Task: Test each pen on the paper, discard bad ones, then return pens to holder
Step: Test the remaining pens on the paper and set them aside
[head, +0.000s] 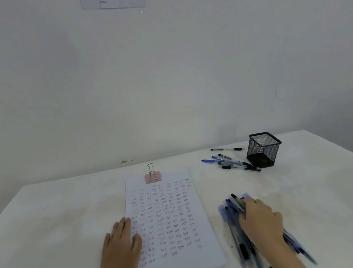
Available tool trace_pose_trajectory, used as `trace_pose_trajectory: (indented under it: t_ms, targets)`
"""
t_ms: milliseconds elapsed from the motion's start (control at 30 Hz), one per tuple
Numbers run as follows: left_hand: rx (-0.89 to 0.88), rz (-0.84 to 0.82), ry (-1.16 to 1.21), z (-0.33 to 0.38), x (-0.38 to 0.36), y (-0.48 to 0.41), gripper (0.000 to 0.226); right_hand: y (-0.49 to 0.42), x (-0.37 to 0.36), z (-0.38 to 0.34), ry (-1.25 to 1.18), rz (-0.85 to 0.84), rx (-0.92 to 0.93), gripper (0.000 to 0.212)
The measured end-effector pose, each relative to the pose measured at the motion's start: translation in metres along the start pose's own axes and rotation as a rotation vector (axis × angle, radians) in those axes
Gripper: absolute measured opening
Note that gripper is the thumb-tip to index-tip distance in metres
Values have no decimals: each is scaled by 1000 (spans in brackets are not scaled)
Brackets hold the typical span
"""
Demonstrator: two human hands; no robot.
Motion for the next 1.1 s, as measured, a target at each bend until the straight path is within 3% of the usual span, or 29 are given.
trace_pose_trajectory:
  t_ms: [200,333,467,833,900,967,1033,1100]
  targets:
    - [21,-39,-44,-4,-6,-6,57,-24,24,5,-170,-144,35,25]
    - [9,-20,-66,-5,-6,-8,85,-106,41,-3,-210,-11,105,22]
    - [17,-18,-79,-7,-8,-11,107,-161,14,-29,-32,-3,344,31]
    - [17,-31,-65,-1,-3,-8,105,-177,-6,-48,407,135,488,31]
    - [3,-106,-111,-5,-9,-10,88,-175,4,-52,137,126,508,19]
    - [-9,-154,-147,-13,-13,-9,63,-174,18,-54,-354,23,515,13]
    - [-5,-199,-205,-13,-14,-7,55,-171,38,-54,-733,-31,491,24]
    - [-28,-188,-248,-11,-15,-6,54,-165,48,-49,-1102,-77,394,17]
Point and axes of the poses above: each hand's wrist, its own y-axis away from the middle knuckle, its own x-axis out of the back of the hand, z = x × y, the point moved 5 cm from there along -y, towards the middle knuckle, and after that the axes turned 5 degrees about -x, right-handed, at the moved point
